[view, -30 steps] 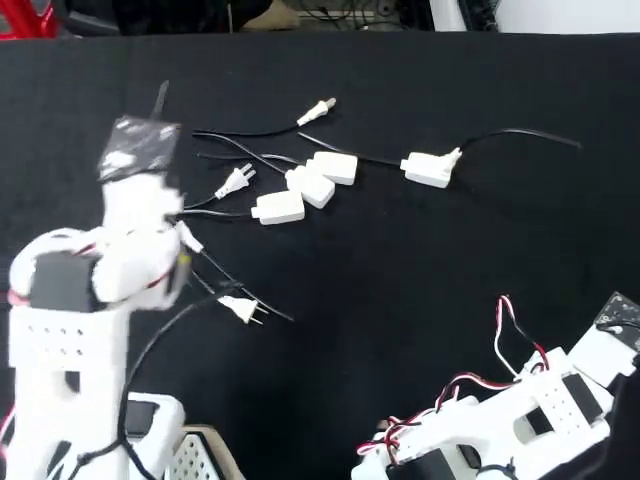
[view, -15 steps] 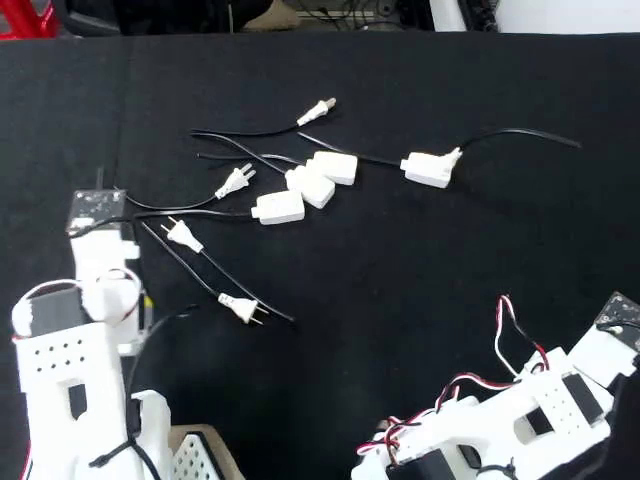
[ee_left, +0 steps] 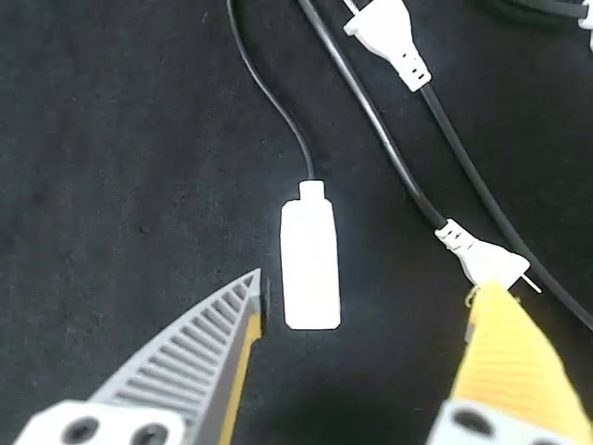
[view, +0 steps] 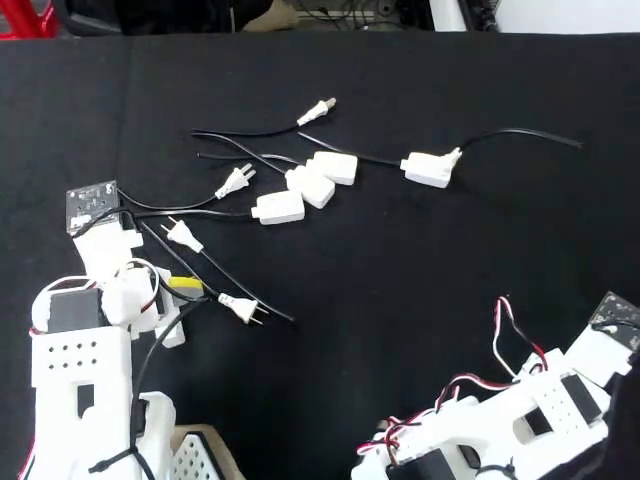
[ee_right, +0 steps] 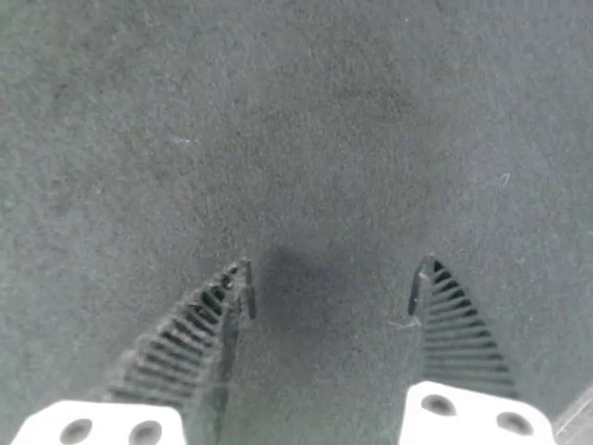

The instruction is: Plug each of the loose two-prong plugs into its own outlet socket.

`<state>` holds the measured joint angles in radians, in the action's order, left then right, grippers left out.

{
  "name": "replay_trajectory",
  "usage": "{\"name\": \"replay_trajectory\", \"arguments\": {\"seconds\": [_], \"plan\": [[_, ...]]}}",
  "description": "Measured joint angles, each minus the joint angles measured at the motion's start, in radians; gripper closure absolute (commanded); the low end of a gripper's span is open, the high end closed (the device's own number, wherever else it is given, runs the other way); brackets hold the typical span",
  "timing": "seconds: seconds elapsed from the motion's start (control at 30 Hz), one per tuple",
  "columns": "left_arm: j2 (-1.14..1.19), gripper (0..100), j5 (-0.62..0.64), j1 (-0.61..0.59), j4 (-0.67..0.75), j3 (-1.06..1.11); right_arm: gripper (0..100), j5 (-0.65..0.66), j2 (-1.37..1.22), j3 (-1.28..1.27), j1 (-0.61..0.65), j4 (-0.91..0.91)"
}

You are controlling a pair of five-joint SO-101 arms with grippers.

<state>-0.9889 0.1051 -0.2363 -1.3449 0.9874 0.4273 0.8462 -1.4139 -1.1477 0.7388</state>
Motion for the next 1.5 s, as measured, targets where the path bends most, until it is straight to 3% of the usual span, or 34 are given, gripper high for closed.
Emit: {"name": "replay_trajectory", "arguments": {"seconds": [0.13,0.2,0.4,0.5,0.6,0.7,0.83,1.07,1.17,1.33,1.5], "plan": [[0.0,65,-0.006,-0.017,-0.003,0.0,73.7,0.0,0.0,0.0,0.0,0.0],[0.0,69,-0.066,-0.058,-0.02,-0.014,73.7,0.0,0.0,0.0,0.0,0.0],[0.0,93,-0.396,-0.316,-0.106,-0.081,73.7,0.0,0.0,0.0,0.0,0.0],[0.0,96,-0.618,-0.471,-0.106,-0.097,73.7,0.0,0.0,0.0,0.0,0.0],[0.0,96,-0.804,-0.505,-0.11,-0.084,73.7,0.0,0.0,0.0,0.0,0.0],[0.0,96,-0.867,-0.454,-0.11,0.006,73.7,0.0,0.0,0.0,0.0,0.0],[0.0,95,-0.841,-0.258,-0.1,0.129,73.7,0.0,0.0,0.0,0.0,0.0],[0.0,95,-0.39,0.147,0.192,0.172,73.7,0.0,0.0,0.0,0.0,0.0],[0.0,95,-0.279,0.299,0.215,0.16,73.7,0.0,0.0,0.0,0.0,0.0],[0.0,96,-0.261,0.341,0.115,0.031,73.7,0.0,0.0,0.0,0.0,0.0],[0.0,95,-0.261,0.178,-0.026,-0.046,73.7,0.0,0.0,0.0,0.0,0.0]]}}
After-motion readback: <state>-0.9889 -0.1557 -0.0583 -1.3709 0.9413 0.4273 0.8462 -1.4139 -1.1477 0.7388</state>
